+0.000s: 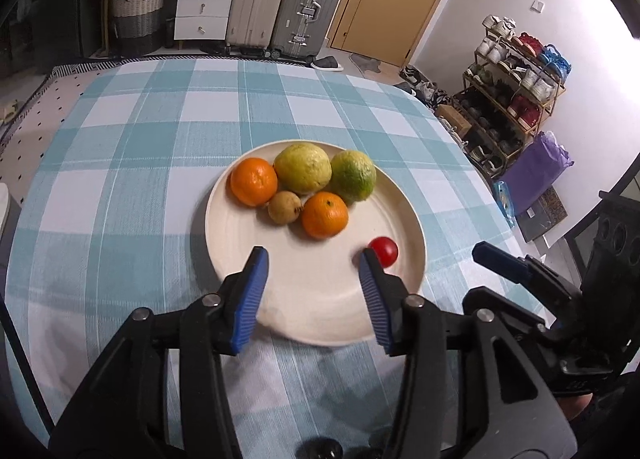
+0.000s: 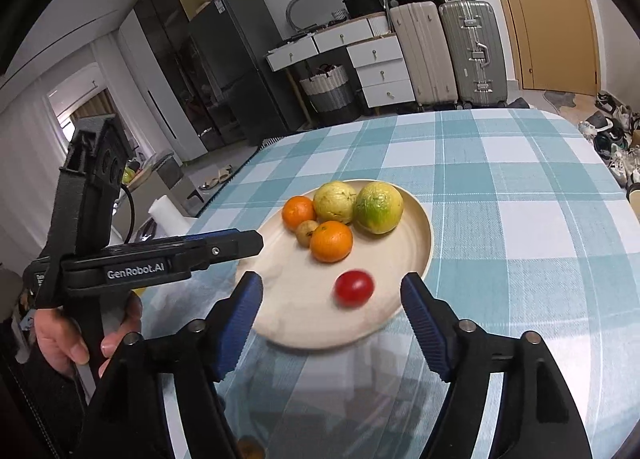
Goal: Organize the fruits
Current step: 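Withdraw both tools from the plate back to the remaining fruits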
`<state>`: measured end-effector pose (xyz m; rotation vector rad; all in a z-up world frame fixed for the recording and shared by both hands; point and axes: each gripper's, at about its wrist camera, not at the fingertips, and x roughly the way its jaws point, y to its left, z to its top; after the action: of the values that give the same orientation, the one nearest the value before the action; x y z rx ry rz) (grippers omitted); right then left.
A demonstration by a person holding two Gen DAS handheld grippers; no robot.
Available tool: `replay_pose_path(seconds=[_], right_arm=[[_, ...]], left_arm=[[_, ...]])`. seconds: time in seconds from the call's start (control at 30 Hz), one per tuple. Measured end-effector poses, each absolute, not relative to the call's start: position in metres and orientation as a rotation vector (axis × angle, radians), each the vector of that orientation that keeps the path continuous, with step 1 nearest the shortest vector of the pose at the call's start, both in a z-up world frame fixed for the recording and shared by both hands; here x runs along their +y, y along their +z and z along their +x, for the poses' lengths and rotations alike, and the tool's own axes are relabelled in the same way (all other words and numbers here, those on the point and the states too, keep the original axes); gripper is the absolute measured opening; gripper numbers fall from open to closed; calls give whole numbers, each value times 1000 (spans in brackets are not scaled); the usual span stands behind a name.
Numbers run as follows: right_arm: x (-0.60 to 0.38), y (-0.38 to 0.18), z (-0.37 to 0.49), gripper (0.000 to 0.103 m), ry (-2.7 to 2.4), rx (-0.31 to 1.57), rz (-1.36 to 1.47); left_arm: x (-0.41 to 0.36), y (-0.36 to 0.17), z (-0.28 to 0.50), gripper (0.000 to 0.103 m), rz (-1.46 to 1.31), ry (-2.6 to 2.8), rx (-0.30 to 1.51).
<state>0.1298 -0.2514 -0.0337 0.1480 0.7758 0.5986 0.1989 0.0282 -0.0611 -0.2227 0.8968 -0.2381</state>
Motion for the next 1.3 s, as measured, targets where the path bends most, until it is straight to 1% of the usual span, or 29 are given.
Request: replay_pose_path(seconds=[0.07, 0.13, 0.2, 0.37, 0.43, 0.6, 0.83, 0.9, 0.97, 1.03, 1.13, 1.3], right_arm=[[-253, -32, 122, 80, 598, 766, 146], [-253, -31, 117, 86, 598, 765, 144], [-254, -30, 113, 86, 600, 767, 147], [-253, -29, 101, 87, 596, 768, 142], [-253, -28, 96, 91, 588, 764, 137], [-252, -26, 80, 95, 581, 753, 137], [-255, -22, 61, 97, 584, 740, 138], [-255, -21, 55, 97, 588, 738, 136], [-255, -20, 50, 97, 589, 735, 134], [-255, -19, 44, 98, 590, 733, 127], [-255, -19, 36, 99, 587, 730, 126], [-257, -22, 24, 99, 583, 732, 119]], left_arm=[[27, -63, 191, 44, -226, -235, 898], [25, -67, 182, 44, -231, -233, 913], [22, -69, 174, 45, -222, -222, 921], [19, -70, 153, 52, -208, -206, 923], [20, -70, 147, 52, -209, -197, 921], [21, -71, 129, 55, -206, -186, 925], [21, -71, 106, 63, -204, -183, 923], [21, -72, 99, 67, -208, -179, 923], [22, -73, 91, 75, -214, -173, 922], [23, -74, 82, 78, -220, -167, 919], [23, -77, 72, 78, -215, -178, 926], [14, -82, 56, 83, -173, -222, 945]])
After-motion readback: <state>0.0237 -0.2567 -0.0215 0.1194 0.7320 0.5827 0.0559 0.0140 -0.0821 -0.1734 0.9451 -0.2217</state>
